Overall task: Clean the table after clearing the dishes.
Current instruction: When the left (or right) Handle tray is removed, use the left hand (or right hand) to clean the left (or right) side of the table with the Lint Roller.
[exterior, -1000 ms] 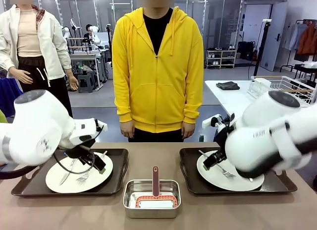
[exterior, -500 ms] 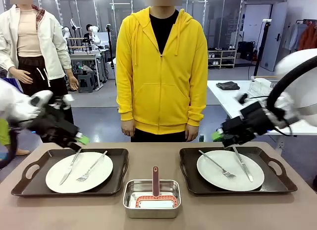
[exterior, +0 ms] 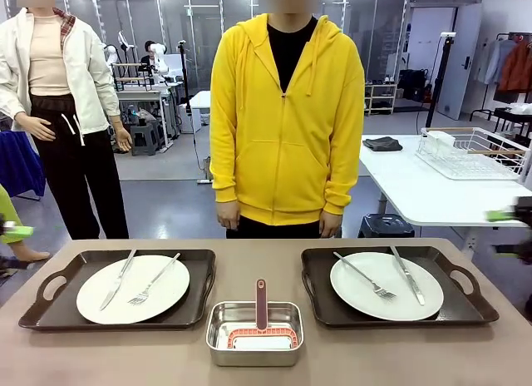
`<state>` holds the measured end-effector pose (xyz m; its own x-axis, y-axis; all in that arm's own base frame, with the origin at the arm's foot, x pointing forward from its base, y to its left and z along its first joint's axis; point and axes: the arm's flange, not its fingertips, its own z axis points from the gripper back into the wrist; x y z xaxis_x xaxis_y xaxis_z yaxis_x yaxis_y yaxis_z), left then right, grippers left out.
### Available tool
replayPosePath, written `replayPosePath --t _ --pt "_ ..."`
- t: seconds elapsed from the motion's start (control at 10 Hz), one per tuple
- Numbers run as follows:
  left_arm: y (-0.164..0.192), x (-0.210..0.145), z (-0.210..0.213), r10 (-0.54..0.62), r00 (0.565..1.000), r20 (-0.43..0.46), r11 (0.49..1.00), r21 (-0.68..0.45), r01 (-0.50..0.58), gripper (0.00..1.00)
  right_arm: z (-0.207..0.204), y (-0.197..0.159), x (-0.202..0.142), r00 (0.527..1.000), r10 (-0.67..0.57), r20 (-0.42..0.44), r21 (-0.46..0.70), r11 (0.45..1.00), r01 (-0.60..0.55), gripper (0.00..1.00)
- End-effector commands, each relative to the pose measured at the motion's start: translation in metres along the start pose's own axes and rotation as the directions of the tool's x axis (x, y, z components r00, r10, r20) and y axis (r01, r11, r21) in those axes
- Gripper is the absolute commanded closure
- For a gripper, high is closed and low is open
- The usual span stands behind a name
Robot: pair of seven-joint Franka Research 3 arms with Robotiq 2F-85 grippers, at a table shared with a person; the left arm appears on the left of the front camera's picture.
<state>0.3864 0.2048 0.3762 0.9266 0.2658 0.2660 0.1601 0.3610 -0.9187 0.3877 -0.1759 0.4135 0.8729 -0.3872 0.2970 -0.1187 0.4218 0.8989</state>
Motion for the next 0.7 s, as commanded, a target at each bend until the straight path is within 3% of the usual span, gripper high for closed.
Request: replayPosePath --t 0.0,0.2,0.3,0.6 --pt "0.015 -0.008 0.052 0.055 0.976 0.213 0.997 -0.062 -0.043 0.0 0.051 -0.005 -0.006 0.976 -0.1 0.195 0.007 0.995 0.101 0.0" --pt "0.036 -0.032 0.1 0.142 0.923 0.358 0.99 -0.036 -0.138 0.0 0.089 -0.016 -0.02 0.934 -0.142 0.329 0.003 0.989 0.149 0.0" --pt "0.027 -0.021 0.075 0.086 0.972 0.218 0.996 -0.016 -0.084 0.0 0.083 -0.025 -0.01 0.975 -0.089 0.203 -0.025 0.995 0.096 0.0" --pt "0.027 -0.021 0.075 0.086 0.972 0.218 0.996 -0.016 -0.084 0.0 0.083 -0.025 -0.01 0.975 -0.089 0.203 -0.025 0.995 0.096 0.0"
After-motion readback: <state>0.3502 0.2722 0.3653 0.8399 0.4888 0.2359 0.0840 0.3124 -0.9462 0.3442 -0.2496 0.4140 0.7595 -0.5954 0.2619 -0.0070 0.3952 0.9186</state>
